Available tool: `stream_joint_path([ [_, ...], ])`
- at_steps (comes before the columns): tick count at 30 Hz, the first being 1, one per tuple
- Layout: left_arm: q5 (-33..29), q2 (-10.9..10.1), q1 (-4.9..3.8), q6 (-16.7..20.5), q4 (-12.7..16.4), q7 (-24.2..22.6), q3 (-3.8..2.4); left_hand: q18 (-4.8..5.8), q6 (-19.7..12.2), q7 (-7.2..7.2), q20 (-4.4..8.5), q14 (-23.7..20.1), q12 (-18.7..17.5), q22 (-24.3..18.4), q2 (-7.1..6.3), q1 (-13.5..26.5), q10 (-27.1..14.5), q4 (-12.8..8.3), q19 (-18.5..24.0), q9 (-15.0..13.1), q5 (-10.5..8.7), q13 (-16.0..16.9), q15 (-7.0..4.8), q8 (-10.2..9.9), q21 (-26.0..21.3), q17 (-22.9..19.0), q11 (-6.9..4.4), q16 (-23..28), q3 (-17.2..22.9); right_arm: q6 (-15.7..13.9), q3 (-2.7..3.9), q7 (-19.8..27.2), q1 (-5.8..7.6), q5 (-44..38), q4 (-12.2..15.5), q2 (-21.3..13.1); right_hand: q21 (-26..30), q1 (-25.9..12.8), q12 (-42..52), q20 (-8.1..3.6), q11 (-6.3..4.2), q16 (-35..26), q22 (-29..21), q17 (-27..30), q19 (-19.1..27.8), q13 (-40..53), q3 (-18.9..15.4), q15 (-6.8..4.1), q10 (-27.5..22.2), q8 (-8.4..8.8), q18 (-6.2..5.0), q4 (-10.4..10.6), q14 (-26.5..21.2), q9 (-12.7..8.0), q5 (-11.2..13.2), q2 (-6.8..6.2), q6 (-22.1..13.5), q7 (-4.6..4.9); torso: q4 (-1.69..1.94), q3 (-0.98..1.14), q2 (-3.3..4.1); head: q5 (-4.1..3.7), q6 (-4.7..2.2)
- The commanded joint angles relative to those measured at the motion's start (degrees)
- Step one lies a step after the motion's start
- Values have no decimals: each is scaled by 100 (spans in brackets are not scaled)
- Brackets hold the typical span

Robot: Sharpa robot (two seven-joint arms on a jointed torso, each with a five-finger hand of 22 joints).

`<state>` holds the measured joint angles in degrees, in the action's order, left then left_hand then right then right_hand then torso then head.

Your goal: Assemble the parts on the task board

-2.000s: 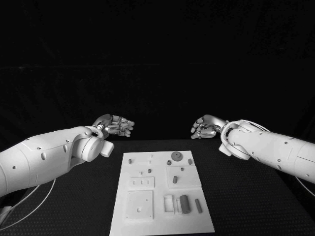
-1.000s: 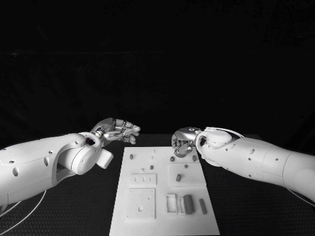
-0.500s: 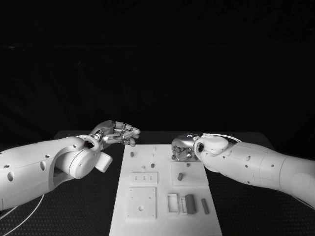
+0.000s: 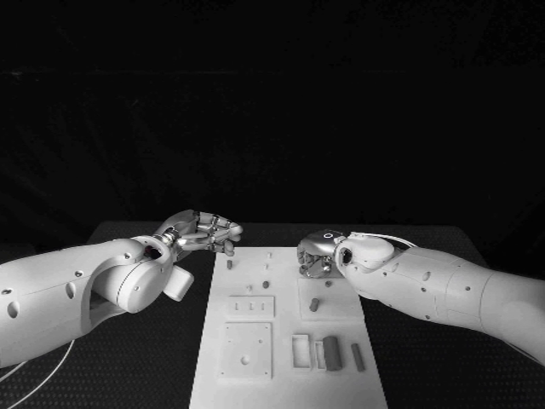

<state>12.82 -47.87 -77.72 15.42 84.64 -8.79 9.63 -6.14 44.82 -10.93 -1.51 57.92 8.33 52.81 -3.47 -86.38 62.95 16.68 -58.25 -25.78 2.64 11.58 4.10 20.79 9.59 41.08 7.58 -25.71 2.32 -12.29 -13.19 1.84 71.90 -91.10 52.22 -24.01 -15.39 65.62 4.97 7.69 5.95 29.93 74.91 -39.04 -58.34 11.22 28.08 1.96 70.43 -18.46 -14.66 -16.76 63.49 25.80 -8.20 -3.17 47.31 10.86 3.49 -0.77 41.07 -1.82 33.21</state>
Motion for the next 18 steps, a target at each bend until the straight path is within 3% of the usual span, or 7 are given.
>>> stream_joint_path([
  [1, 20, 6, -19, 2, 18, -83, -4, -10, -18, -42, 48, -6, -36, -9, -18, 12, 15, 1, -10, 6, 21, 6, 28, -24, -25, 10, 35, 25, 23, -79, -1, -61, 0, -75, 20, 0, -8, 25, -27, 2, 25, -26, 140, -13, 21, 11, 18, 9, 22, 29, -34, 4, 18, -11, -30, -16, -59, -1, 12, 1, 41, -5, 2],
  [18, 20, 3, -55, -4, 47, -79, -4, 8, -17, -44, 64, -4, -60, -8, -15, 26, 21, 2, -16, 4, 21, 11, 29, -33, -38, 23, 38, 36, 24, 33, -1, -79, -10, -65, -179, 56, -46, 4, -32, -13, 2, -19, 141, -73, -17, 48, 10, -14, 84, 49, -33, 5, 66, -31, -32, 21, -43, -1, 11, 3, 62, -10, 51],
])
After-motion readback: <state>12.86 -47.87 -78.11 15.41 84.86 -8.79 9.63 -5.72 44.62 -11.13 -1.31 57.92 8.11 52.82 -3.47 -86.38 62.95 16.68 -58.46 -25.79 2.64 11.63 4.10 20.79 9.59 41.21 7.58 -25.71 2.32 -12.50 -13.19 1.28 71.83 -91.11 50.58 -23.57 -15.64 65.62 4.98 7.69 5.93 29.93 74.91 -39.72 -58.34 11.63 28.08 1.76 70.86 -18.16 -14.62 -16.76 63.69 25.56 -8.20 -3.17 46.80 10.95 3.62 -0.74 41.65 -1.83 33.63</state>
